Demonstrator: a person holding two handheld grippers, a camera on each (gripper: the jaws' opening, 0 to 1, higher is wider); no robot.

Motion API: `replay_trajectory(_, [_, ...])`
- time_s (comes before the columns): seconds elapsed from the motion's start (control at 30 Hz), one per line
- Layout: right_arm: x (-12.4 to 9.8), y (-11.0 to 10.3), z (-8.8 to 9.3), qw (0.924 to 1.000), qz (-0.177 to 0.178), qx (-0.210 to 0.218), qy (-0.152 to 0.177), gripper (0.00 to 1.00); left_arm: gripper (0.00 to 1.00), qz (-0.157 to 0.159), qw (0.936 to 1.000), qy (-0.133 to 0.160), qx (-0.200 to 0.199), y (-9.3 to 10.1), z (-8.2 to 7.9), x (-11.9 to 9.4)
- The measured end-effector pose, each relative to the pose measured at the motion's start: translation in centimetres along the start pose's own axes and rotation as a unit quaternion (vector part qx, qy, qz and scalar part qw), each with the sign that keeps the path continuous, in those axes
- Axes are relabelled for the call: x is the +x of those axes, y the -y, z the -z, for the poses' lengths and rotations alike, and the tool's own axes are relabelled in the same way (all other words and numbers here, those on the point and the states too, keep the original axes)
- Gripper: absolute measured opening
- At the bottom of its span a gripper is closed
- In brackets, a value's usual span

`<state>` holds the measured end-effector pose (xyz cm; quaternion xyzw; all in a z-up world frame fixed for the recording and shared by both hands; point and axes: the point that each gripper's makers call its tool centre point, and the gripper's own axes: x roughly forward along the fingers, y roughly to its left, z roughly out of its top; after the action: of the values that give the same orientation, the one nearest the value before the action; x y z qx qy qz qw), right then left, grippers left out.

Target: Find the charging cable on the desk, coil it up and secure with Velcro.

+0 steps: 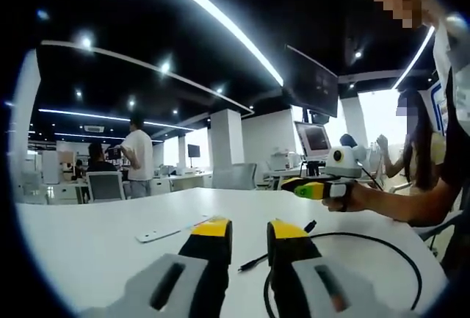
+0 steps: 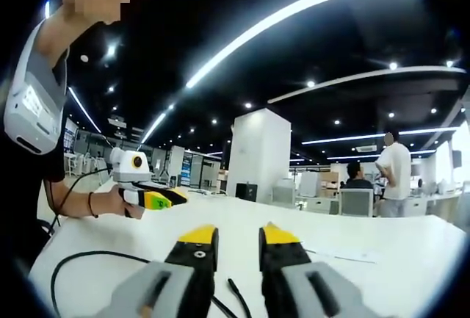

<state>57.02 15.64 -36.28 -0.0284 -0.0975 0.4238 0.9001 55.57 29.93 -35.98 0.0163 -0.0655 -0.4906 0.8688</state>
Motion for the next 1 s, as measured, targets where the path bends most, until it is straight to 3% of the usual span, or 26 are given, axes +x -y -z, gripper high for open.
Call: replay_trajectory(1.0, [-0.20, 0.22, -0.27, 1.0000, 0.005, 0.002, 0.004, 0.23, 0.20, 0.004, 1.0000, -0.003, -0.001, 0.26, 0.21, 0.19])
